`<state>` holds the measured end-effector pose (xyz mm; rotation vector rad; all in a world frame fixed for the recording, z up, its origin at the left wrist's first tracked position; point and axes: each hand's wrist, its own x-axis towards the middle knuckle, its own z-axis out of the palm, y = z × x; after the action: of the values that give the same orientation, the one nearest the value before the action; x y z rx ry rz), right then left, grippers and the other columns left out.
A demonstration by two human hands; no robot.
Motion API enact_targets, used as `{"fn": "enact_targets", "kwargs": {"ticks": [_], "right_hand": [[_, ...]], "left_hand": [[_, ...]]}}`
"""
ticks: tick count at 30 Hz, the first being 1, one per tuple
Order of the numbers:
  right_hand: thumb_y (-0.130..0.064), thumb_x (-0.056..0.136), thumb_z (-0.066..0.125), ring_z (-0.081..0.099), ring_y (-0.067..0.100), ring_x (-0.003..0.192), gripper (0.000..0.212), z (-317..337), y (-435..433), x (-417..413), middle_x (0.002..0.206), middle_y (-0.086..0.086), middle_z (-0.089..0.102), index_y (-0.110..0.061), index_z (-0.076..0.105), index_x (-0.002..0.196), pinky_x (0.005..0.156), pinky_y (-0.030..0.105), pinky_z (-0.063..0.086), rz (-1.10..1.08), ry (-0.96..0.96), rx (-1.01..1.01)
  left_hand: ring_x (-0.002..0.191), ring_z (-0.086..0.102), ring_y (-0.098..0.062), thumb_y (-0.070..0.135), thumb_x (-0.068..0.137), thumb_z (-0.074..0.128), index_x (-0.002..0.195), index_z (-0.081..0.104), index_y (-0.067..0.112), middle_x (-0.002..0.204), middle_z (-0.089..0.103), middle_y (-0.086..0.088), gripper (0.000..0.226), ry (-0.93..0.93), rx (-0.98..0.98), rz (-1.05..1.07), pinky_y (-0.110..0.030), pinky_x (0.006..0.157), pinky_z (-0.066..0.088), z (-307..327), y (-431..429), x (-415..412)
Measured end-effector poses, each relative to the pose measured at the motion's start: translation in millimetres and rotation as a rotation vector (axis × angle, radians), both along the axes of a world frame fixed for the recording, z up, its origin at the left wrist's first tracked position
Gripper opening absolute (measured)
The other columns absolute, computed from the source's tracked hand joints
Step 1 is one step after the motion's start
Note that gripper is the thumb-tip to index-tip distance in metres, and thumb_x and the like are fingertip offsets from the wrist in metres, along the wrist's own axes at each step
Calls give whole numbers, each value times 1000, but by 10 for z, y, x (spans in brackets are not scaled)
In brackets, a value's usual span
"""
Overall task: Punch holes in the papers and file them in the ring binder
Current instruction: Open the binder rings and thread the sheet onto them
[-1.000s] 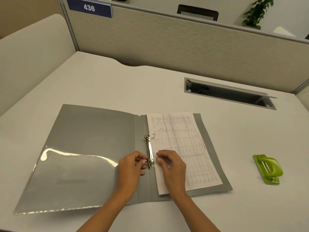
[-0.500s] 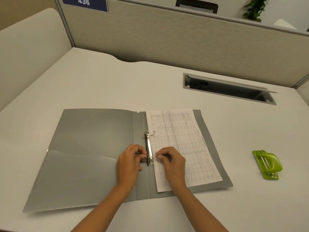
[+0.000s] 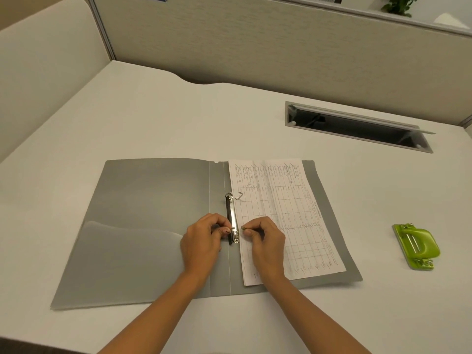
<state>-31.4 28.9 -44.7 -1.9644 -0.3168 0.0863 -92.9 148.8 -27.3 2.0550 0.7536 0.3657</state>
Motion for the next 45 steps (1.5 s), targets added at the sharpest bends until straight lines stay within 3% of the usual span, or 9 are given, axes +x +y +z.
{"fn": "enact_targets", "kwargs": {"ticks": [7, 13, 16, 19, 24, 31, 36, 39, 45], "right_hand": [[9, 78, 61, 64, 13, 74, 21, -18, 6, -16, 74, -6, 66, -11, 65, 76, 66, 35, 58, 22, 13, -7], [8, 79, 64, 65, 13, 75, 17, 35, -13, -19, 75, -4, 67, -8, 68, 76, 67, 28, 58, 40, 44, 31], [4, 79, 67, 64, 11, 77, 15, 76, -44, 5, 76, -5, 68, -10, 69, 76, 69, 21, 55, 58, 54, 15], [-1, 80, 70, 59, 7, 77, 14, 137, -33, -82, 80, -6, 63, -13, 64, 78, 68, 12, 46, 11, -78, -55], [-9, 85, 67, 52, 5, 75, 13, 173, 91, -403, 86, -7, 57, -17, 59, 90, 64, 16, 46, 127, -422, -296], [-24, 79, 76, 50, 9, 66, 22, 33, 215, -457, 78, -5, 59, -18, 59, 91, 54, 18, 43, 42, -292, -490], [-12, 73, 80, 52, 11, 60, 22, 1, 236, -474, 73, -2, 60, -13, 63, 86, 49, 19, 45, 17, -389, -496], [-10, 71, 82, 53, 11, 61, 25, -27, 268, -481, 74, -1, 60, -12, 63, 88, 50, 19, 48, 3, -392, -502], [-10, 73, 79, 54, 12, 65, 25, 7, 237, -484, 78, -1, 61, -13, 61, 90, 55, 16, 42, 19, -333, -479]], "left_hand": [[61, 64, -5, 14, 82, 69, 76, 68, 30, 72, 69, 17, 17, -9, 22, -24, -34, 53, 56, -51, -15, 9], [71, 69, -11, 12, 83, 70, 78, 70, 27, 76, 71, 9, 16, 2, -138, -73, -30, 53, 59, 2, 21, -1], [80, 70, -9, 10, 77, 77, 82, 73, 29, 81, 74, 7, 20, 92, -347, -126, -24, 70, 58, 113, 181, 42], [87, 71, -10, 14, 74, 80, 87, 75, 29, 85, 75, 7, 21, 127, -470, -75, -34, 84, 57, 164, 358, 95], [79, 70, -13, 9, 77, 76, 95, 72, 14, 83, 73, 2, 20, 139, -373, 20, -31, 78, 59, 241, 322, 236], [80, 61, -14, 5, 69, 81, 101, 64, 9, 91, 64, -2, 36, 128, -207, 52, -9, 59, 42, 207, 89, 398], [85, 54, -14, 5, 70, 81, 107, 59, 5, 103, 62, -6, 43, 187, -130, 41, -12, 60, 39, 197, 77, 460], [78, 54, -14, 3, 70, 79, 106, 57, 4, 97, 61, -6, 42, 202, -155, 61, -8, 48, 33, 205, 91, 483], [78, 62, -17, 3, 74, 71, 94, 62, 10, 83, 63, 1, 24, 183, -176, 81, -12, 52, 39, 191, 66, 475]]}}
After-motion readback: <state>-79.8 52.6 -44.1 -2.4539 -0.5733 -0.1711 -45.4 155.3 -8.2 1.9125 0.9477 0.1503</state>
